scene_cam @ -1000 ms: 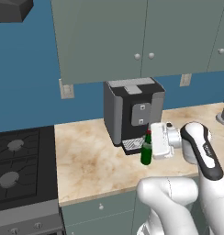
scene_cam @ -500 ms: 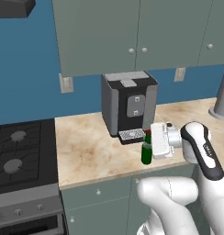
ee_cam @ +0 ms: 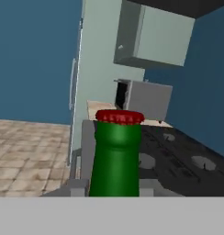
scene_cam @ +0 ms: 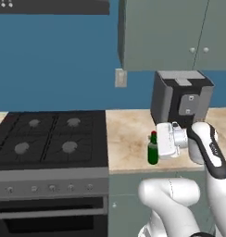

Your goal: Place the drinks on the dining counter in a tight cluster.

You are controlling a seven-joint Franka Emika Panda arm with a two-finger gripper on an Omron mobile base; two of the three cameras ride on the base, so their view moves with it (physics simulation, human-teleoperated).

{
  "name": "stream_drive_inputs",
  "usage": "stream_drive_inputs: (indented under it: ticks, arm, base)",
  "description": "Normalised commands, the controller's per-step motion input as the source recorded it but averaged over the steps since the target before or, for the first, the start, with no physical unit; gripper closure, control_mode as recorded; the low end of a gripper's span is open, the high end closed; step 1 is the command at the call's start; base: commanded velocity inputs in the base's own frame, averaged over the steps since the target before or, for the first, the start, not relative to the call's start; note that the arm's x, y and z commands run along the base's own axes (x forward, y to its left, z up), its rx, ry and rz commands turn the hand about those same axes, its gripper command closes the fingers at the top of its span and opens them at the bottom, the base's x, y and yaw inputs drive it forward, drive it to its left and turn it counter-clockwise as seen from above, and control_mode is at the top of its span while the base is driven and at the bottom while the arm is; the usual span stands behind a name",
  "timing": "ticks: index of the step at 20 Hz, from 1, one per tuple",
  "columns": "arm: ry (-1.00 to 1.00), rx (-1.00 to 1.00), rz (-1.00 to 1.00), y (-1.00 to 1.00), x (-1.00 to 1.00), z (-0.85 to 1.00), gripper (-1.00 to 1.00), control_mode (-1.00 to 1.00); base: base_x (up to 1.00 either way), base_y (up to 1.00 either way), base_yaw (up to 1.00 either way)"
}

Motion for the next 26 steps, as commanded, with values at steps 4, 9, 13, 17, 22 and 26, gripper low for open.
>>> stream_drive_inputs:
  ticks: [4,9,13,17,22,26]
  arm:
    - [0.0,0.0,0.0,0.0,0.0,0.0,1.0,1.0]
    - [0.0,0.0,0.0,0.0,0.0,0.0,1.0,1.0]
    - [0.0,0.0,0.0,0.0,0.0,0.0,1.0,1.0]
    - [0.0,0.0,0.0,0.0,0.0,0.0,1.0,1.0]
    - [0.0,0.0,0.0,0.0,0.0,0.0,1.0,1.0]
    - [0.0,0.0,0.0,0.0,0.0,0.0,1.0,1.0]
  base:
    - [-0.09,0.41,0.77]
    - [-0.09,0.31,0.82]
    - [-0.07,0.23,0.87]
    - [-0.04,0.21,0.88]
    - [0.07,0.34,0.64]
    - [0.35,0.6,0.18]
